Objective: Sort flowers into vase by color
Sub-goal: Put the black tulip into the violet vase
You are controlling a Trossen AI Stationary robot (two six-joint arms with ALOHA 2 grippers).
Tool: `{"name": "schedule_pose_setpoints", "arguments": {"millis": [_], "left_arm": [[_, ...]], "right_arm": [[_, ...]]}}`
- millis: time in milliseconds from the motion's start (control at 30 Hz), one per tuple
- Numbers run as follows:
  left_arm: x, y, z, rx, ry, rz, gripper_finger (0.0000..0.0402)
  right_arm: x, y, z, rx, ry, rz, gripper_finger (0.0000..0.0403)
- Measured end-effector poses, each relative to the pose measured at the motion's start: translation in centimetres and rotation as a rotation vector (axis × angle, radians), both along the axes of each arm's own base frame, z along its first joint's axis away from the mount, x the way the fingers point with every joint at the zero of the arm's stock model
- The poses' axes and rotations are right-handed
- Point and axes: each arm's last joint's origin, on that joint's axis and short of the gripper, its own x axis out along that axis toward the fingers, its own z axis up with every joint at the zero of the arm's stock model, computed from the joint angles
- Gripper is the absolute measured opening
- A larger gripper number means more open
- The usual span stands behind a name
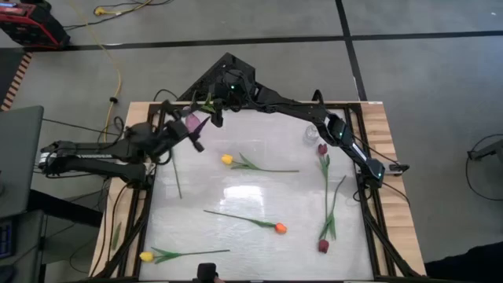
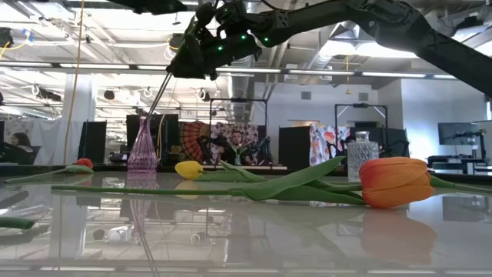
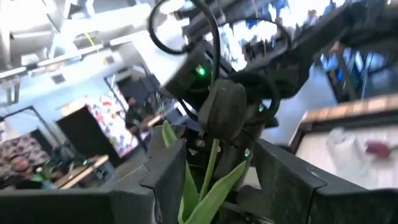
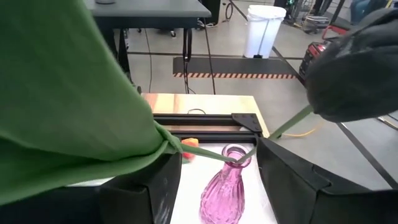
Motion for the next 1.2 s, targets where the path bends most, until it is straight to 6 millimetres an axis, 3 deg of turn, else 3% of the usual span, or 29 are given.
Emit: {"name": "schedule_pose_setpoints", "arguments": {"millis": [100, 300, 433, 900, 1033, 1200], "left_arm": [[1.4, 0.6, 0.6, -0.028, 0.071, -0.009, 0.0178], [3.7, 1.5, 0.1, -0.055, 0.163, 0.021, 0.0178], [3.8, 1.9, 0.0, -0.067, 0.153, 0.099, 0.0178], [3.8, 2.0, 0.1, -0.072, 0.141, 0.116, 0.0175], [3.7, 2.0, 0.1, -0.073, 0.141, 0.133, 0.0140], [3.7, 2.0, 0.1, -0.073, 0.141, 0.142, 0.0054]], "right_arm": [[0.0, 0.0, 0.0, 0.000, 0.001, 0.000, 0.0234], [0.0, 0.0, 0.0, -0.021, 0.004, 0.006, 0.0234], [0.0, -0.1, -0.1, -0.021, 0.007, 0.005, 0.0234], [0.0, 0.0, -0.2, -0.045, 0.014, 0.015, 0.0234], [0.0, 0.0, -0.2, -0.044, 0.014, 0.015, 0.0234], [0.0, 0.0, -0.2, -0.044, 0.013, 0.014, 0.0234]]}}
